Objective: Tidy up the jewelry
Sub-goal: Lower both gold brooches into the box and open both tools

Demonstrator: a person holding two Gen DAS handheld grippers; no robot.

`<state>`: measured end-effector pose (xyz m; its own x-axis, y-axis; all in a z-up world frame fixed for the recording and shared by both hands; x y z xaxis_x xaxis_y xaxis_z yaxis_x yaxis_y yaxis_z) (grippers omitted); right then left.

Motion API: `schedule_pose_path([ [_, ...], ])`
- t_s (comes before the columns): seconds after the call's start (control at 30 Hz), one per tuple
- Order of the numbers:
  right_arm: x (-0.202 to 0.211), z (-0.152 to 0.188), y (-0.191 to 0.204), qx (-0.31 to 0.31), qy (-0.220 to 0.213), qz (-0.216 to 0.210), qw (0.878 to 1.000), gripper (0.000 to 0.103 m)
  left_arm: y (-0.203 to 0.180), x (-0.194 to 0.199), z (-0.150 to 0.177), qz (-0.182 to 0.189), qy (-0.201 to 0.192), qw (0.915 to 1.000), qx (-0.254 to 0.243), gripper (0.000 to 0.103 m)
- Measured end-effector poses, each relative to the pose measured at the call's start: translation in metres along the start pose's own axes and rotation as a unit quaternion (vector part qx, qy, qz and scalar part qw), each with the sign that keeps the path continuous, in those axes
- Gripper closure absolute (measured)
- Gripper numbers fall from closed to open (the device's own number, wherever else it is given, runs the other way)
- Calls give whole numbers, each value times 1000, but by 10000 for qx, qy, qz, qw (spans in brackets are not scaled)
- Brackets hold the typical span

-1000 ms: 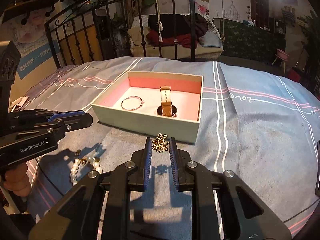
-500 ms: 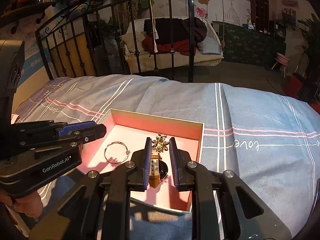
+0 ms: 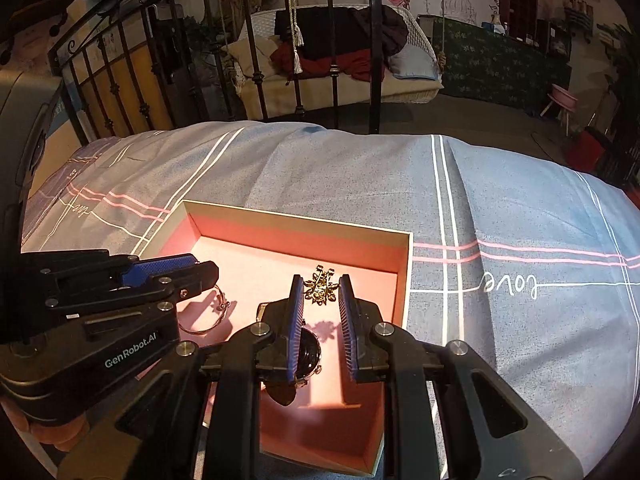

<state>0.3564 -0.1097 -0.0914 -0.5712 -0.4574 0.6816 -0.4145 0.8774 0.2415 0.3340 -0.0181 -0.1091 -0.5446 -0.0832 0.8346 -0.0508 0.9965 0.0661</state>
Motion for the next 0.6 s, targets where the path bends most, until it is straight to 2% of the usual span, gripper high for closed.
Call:
schedule_pose_path([
  [0.5,-5,6,-2,14,142,12,9999,84,-4,-12,9,-117,156,9997,-150,87],
  [0.6,-4,6,0,32,145,30,9999,84,-4,-11,9,-123,152,9997,-173,84],
])
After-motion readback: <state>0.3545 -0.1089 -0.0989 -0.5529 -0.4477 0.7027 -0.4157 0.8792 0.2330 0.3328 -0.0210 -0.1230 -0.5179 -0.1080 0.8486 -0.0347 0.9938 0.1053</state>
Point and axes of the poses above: each gripper's, at about its wrist camera, not at the fingertips, and x roughly against the way its jaws point, y to its left, z to its underside, the point moved 9 cm from there along -x, roughly the way its jaws point, and after that the axes turned 12 degrees about -z, right-handed, at the moved point
